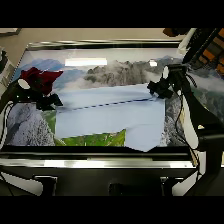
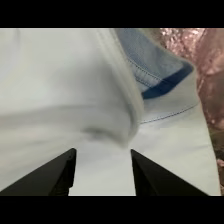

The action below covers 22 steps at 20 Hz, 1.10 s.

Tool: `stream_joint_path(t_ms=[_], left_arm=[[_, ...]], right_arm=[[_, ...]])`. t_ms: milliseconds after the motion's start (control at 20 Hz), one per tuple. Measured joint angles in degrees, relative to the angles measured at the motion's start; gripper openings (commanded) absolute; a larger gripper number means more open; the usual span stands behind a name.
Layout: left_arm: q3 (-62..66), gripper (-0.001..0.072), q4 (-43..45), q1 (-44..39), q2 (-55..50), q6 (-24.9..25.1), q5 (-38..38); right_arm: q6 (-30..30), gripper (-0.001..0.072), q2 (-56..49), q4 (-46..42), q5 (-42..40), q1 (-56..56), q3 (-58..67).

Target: Fold the clothes and pants, and hang the long-sleeved shirts on hangers.

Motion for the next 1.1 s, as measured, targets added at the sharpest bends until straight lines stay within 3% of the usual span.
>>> stream_joint_path(t_ms=[300, 550, 800, 1100], left_arm=[[-2.69, 0.0601, -0.72, 6.6, 6.69, 0.5, -4.5], [-14.23, 0.06, -2.73, 12.92, 16.15, 0.66, -5.33], [-24.41, 0.0599, -3.52, 14.67, 22.49, 0.68, -4.37], [-27.39, 0.0599, -3.74, 15.04, 24.15, 0.68, -3.76]], right_arm=[[-19.54, 0.0426, 8.41, 6.64, 5.16, -9.55, -1.18], [-35.85, 0.0425, 16.55, 24.59, 12.13, -22.69, -16.98], [-41.7, 0.0424, 23.47, 29.59, 11.58, -27.47, -39.52], [-44.02, 0.0364, 26.16, 32.44, 8.24, -28.41, -53.29]])
